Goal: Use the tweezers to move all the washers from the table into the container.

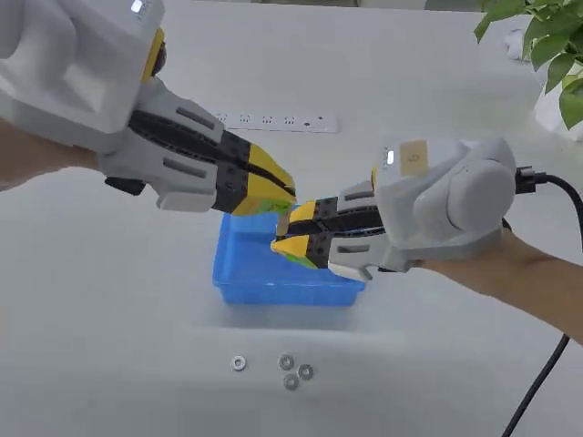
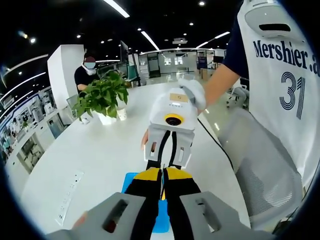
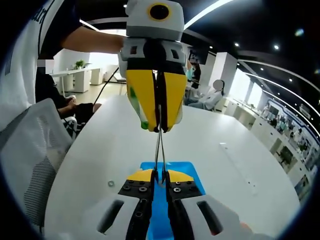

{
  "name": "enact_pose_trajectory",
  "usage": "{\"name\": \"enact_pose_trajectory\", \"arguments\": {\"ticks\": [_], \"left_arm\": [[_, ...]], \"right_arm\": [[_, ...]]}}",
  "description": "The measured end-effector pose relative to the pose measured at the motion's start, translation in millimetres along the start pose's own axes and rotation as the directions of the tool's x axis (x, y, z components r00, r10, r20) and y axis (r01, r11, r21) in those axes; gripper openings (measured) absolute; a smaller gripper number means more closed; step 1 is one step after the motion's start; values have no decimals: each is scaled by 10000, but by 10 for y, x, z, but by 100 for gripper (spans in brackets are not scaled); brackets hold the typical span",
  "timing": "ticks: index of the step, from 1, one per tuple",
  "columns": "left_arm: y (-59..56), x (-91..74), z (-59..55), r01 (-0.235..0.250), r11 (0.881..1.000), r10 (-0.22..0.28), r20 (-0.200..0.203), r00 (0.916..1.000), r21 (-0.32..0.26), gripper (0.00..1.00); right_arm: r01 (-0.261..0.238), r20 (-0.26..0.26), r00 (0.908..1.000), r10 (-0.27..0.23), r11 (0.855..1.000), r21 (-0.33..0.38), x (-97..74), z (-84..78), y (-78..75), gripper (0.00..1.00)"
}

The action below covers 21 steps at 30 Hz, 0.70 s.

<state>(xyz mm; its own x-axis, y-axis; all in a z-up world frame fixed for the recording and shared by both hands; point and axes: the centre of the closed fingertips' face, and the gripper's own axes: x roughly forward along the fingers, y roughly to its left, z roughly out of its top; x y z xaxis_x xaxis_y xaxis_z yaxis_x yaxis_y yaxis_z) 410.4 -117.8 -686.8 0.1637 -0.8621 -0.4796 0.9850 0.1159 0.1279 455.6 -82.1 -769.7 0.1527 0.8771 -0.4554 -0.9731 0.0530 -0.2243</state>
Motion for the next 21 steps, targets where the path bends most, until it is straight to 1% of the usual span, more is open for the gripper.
{"name": "enact_pose_trajectory", "arguments": {"ticks": [5,9,10,11,12,13,14,16,17,18,20,21], "left_arm": [[-4,-4,3,-59,9999,60,71,10000,-92,6],[-13,16,-8,-37,9997,40,98,9999,-246,6],[252,121,-141,-6,9995,9,90,10000,-310,6],[381,175,-207,6,9995,-4,88,10000,-306,6],[429,211,-249,28,9995,-25,89,10000,-313,6],[444,226,-271,69,9993,-65,118,9999,-364,6],[410,227,-273,130,9984,-122,139,9998,-554,6],[403,250,-307,129,9983,-125,77,9999,-576,6],[401,271,-336,172,9975,-169,46,9998,-683,6],[460,315,-402,182,9973,-181,15,9998,-718,6],[517,371,-492,196,9968,-205,-106,9997,-774,6],[535,383,-512,198,9965,-206,-91,9997,-808,6]], "right_arm": [[17,-34,10000,-17,10000,49,47,-61,-82,10],[-10,-146,9999,12,10000,82,88,-127,-117,10],[-12,-178,9998,14,9999,128,100,-151,-130,10],[-20,-204,9998,24,9999,161,109,-169,-136,10],[-31,-264,9996,36,9998,175,125,-201,-143,10],[-44,-303,9995,50,9998,198,135,-226,-148,10],[-88,-338,9994,97,9996,251,148,-256,-149,9],[-135,-513,9986,152,9994,321,178,-342,-156,9],[-213,-581,9980,237,9989,415,197,-387,-152,10],[-241,-629,9977,268,9988,432,210,-415,-151,9],[-310,-772,9964,349,9982,516,245,-478,-156,9],[-328,-762,9964,369,9980,547,261,-492,-161,9]]}}
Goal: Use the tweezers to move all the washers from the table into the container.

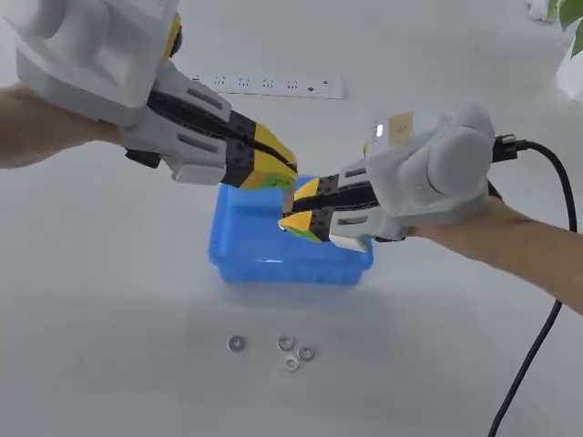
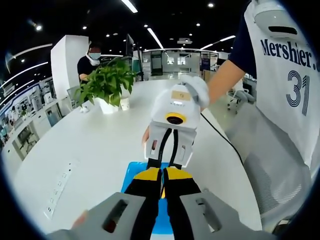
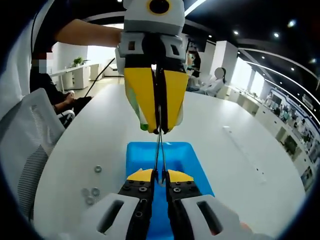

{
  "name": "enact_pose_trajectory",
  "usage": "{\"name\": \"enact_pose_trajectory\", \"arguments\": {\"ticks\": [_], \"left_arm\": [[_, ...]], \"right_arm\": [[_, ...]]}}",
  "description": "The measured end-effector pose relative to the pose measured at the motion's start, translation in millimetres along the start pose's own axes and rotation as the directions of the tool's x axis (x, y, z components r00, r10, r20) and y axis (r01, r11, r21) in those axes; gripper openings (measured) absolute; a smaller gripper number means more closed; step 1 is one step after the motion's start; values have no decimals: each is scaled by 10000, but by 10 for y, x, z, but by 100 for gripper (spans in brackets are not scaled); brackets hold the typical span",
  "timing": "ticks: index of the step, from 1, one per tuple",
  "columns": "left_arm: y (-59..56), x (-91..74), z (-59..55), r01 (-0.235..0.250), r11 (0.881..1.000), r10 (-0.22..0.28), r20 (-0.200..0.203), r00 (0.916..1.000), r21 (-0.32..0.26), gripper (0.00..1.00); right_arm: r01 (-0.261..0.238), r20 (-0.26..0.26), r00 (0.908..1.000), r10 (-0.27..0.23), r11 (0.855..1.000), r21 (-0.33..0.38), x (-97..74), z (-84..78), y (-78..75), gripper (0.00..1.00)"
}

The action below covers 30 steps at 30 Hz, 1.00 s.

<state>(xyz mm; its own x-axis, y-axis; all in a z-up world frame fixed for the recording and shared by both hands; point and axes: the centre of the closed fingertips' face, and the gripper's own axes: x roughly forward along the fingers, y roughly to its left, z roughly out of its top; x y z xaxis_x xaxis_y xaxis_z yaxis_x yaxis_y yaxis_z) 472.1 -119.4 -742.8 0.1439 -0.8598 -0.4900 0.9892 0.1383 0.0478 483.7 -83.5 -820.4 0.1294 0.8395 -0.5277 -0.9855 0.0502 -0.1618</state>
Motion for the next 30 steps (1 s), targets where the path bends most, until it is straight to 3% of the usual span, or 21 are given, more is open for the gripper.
{"name": "enact_pose_trajectory", "arguments": {"ticks": [2,4,6,10,14,26,30], "left_arm": [[100,20,-115,-8,9999,8,-31,10000,-161,6],[82,23,-129,2,9995,-4,-58,10000,-301,6],[168,68,-211,16,9993,-19,-78,10000,-372,6],[187,111,-245,120,9981,-123,-45,9999,-612,6],[143,144,-249,170,9979,-177,-107,9998,-624,6],[177,190,-362,401,9971,-416,-228,9989,-641,6],[143,203,-332,390,9971,-404,-194,9990,-650,6]], "right_arm": [[-45,-113,9999,46,10000,85,41,-51,-9,9],[-93,-175,9998,96,9998,167,70,-97,-17,9],[-147,-210,9997,153,9996,240,88,-128,-14,9],[-240,-321,9992,251,9992,328,110,-179,3,10],[-293,-361,9989,309,9986,437,119,-221,14,10],[-545,-411,9975,566,9971,526,157,-291,61,10],[-503,-394,9978,525,9972,548,158,-290,45,10]]}}
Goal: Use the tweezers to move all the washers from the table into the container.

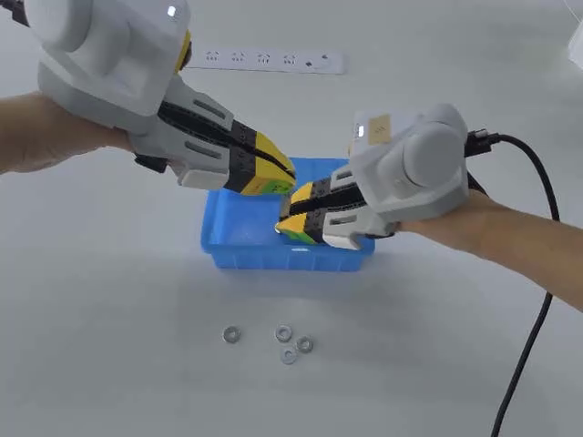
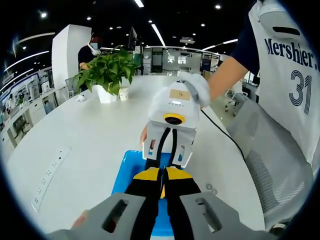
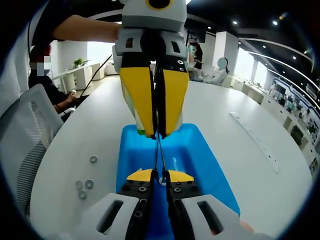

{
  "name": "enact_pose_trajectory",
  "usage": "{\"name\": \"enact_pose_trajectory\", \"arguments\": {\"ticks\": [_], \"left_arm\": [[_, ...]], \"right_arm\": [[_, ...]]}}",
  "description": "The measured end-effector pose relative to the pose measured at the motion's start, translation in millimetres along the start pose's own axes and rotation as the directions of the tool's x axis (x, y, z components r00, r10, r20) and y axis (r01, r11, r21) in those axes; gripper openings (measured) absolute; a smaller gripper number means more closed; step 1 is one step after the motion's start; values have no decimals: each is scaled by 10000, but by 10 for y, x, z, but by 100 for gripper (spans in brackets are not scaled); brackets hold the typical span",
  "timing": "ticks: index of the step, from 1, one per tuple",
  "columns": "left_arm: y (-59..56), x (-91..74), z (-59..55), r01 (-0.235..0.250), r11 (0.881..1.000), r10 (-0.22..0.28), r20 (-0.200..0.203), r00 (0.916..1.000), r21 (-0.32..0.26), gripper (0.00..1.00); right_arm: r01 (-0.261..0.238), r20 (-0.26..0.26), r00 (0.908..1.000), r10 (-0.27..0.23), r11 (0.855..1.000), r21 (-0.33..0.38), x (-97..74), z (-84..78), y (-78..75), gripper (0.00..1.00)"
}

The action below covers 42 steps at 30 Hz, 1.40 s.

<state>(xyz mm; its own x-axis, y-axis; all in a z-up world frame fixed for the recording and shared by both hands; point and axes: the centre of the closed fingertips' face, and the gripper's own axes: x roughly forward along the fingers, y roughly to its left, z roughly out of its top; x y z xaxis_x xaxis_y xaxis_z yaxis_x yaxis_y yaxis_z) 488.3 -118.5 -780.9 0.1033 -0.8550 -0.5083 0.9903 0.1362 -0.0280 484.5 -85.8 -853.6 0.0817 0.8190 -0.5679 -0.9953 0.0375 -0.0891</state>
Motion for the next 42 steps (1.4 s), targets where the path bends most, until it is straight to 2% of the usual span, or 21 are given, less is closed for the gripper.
{"name": "enact_pose_trajectory", "arguments": {"ticks": [8,11,20,25,29,34,37,42], "left_arm": [[-11,-14,4,-48,9999,49,-93,9999,129,6],[-33,-33,38,-103,9997,105,-100,9999,222,6],[-118,-146,230,-243,9982,243,2,9997,554,5],[-169,-238,388,-357,9968,347,149,9993,722,5],[-293,-282,527,-334,9948,307,292,9991,963,5],[-464,-342,637,-362,9933,314,453,9985,1099,5],[-552,-363,666,-311,9934,253,533,9983,1105,5],[-811,-368,639,-82,9935,31,448,9990,1134,5]], "right_arm": [[-21,17,10000,21,9999,141,-4,16,3,11],[40,71,10000,-41,9998,213,-18,35,3,12],[223,472,9986,-238,9993,310,-128,198,-20,15],[228,853,9961,-238,9997,117,-219,368,48,15],[233,1035,9944,-223,9997,-83,-279,478,134,15],[264,1089,9938,-240,9995,-201,-363,551,252,15],[237,1133,9933,-205,9994,-271,-409,580,333,15],[26,1004,9949,24,9987,-501,-469,559,617,15]]}}
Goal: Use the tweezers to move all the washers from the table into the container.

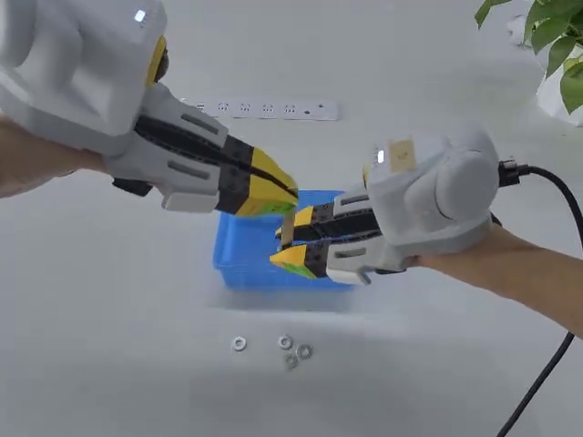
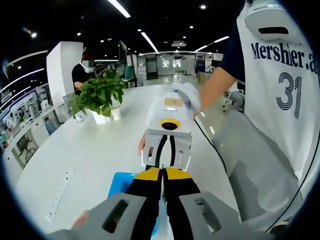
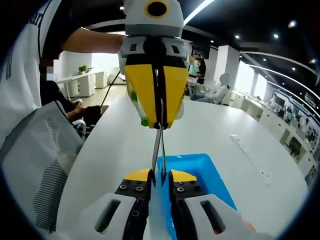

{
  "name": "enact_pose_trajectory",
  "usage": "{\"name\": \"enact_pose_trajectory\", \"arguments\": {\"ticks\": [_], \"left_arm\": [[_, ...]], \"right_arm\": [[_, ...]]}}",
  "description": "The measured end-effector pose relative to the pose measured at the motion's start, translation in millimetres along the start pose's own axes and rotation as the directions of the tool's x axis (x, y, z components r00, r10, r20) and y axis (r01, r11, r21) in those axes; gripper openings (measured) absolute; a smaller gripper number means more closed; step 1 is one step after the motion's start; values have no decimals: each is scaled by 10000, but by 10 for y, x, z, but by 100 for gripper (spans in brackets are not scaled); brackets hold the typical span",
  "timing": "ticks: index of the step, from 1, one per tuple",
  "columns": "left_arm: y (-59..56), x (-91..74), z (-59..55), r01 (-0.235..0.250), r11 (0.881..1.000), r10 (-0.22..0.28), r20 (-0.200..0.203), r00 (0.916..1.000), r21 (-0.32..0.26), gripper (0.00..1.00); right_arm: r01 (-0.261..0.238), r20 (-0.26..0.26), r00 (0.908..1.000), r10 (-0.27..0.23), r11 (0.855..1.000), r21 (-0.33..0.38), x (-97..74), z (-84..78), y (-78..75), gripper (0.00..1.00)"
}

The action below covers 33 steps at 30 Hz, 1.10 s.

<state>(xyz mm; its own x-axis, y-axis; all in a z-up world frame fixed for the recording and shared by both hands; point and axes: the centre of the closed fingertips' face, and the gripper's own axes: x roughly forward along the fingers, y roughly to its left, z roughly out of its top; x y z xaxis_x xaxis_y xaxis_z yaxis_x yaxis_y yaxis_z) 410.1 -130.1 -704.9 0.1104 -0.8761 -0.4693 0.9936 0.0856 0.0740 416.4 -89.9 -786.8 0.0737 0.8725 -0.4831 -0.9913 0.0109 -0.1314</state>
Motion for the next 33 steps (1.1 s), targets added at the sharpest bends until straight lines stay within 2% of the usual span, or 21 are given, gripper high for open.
{"name": "enact_pose_trajectory", "arguments": {"ticks": [4,5,10,12,16,24,33], "left_arm": [[-139,8,-24,217,9997,-217,-19,9998,-70,5],[-104,3,-38,243,9997,-243,-36,9997,-90,5],[-429,37,-81,352,9988,-355,-89,9993,-340,5],[-526,63,-90,390,9981,-395,-108,9992,-478,5],[-640,91,-120,472,9973,-482,-159,9987,-564,5],[-748,126,-256,663,9948,-682,-229,9974,-778,5],[-742,177,-401,739,9908,-769,-226,9968,-1134,6]], "right_arm": [[-224,-40,9997,224,9997,86,-12,-19,184,15],[-294,-44,9996,294,9995,89,-12,-23,232,15],[-629,-218,9978,631,9980,69,6,-95,457,15],[-680,-263,9973,683,9976,143,12,-128,511,15],[-821,-271,9962,828,9963,269,34,-167,626,15],[-1001,-452,9937,1023,9939,472,56,-294,746,15],[-899,-673,9933,944,9937,673,100,-440,754,15]]}}
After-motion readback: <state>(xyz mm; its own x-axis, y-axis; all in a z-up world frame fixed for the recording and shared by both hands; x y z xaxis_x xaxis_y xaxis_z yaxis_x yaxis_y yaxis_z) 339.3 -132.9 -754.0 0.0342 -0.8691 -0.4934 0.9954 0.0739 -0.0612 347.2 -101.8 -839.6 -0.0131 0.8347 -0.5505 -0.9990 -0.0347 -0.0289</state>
